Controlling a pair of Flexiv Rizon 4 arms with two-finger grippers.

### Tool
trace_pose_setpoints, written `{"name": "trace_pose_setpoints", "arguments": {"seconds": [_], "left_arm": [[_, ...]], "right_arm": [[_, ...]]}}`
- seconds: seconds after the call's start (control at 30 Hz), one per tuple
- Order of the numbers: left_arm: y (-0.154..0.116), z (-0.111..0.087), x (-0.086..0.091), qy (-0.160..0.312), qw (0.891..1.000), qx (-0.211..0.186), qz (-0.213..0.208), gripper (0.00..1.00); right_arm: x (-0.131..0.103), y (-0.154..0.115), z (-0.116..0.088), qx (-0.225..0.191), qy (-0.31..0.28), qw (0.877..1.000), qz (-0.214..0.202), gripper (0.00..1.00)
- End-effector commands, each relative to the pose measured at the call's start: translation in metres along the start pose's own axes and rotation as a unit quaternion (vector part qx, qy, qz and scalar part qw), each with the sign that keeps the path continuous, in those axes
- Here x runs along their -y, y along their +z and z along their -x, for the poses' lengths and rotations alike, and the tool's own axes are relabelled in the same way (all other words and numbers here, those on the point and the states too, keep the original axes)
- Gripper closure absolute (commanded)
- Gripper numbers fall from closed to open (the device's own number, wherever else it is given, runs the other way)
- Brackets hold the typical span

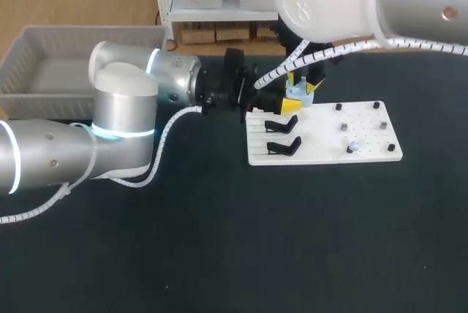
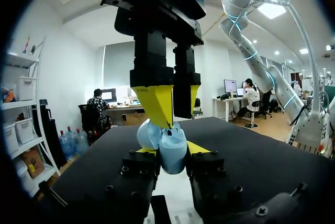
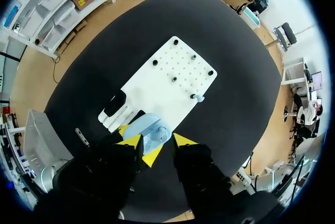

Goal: Pick up each earbud case from the left stands, insert the matching earbuds, close the lid, and place the case in the box.

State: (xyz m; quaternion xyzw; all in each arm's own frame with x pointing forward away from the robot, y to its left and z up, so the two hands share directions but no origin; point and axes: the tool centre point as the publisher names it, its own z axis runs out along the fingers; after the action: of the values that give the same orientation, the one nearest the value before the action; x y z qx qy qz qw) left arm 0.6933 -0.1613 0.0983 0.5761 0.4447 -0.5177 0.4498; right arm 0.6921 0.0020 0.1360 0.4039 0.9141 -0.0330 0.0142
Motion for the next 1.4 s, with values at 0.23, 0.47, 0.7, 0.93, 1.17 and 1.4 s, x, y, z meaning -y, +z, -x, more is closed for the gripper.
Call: {"name": "trace_pose_setpoints", "arguments": {"seconds": [0.23, 0.47, 0.7, 0.93, 1.17, 1.4], "left_arm": [[0.001, 0.000, 0.001, 0.000, 1.000, 0.000, -0.001, 1.00], [0.001, 0.000, 0.001, 0.000, 1.000, 0.000, -0.001, 1.00], [0.001, 0.000, 0.001, 0.000, 1.000, 0.000, -0.001, 1.00], [0.001, 0.000, 0.001, 0.000, 1.000, 0.000, -0.001, 1.00], [0.001, 0.000, 0.001, 0.000, 1.000, 0.000, -0.001, 1.00], [0.001, 0.000, 0.001, 0.000, 1.000, 0.000, -0.001, 1.00]], "right_arm": [[0.056, -0.010, 0.003, -0.010, -0.063, 0.995, 0.082, 0.04], [0.084, 0.005, 0.008, 0.048, -0.147, 0.984, 0.084, 0.28], [0.097, 0.023, 0.022, 0.051, -0.177, 0.979, 0.083, 0.36], [0.100, 0.047, 0.026, 0.019, -0.205, 0.974, 0.093, 0.47], [0.099, 0.074, 0.027, 0.001, -0.233, 0.967, 0.099, 0.52], [0.103, 0.094, 0.033, 0.004, -0.246, 0.965, 0.093, 0.53]]}}
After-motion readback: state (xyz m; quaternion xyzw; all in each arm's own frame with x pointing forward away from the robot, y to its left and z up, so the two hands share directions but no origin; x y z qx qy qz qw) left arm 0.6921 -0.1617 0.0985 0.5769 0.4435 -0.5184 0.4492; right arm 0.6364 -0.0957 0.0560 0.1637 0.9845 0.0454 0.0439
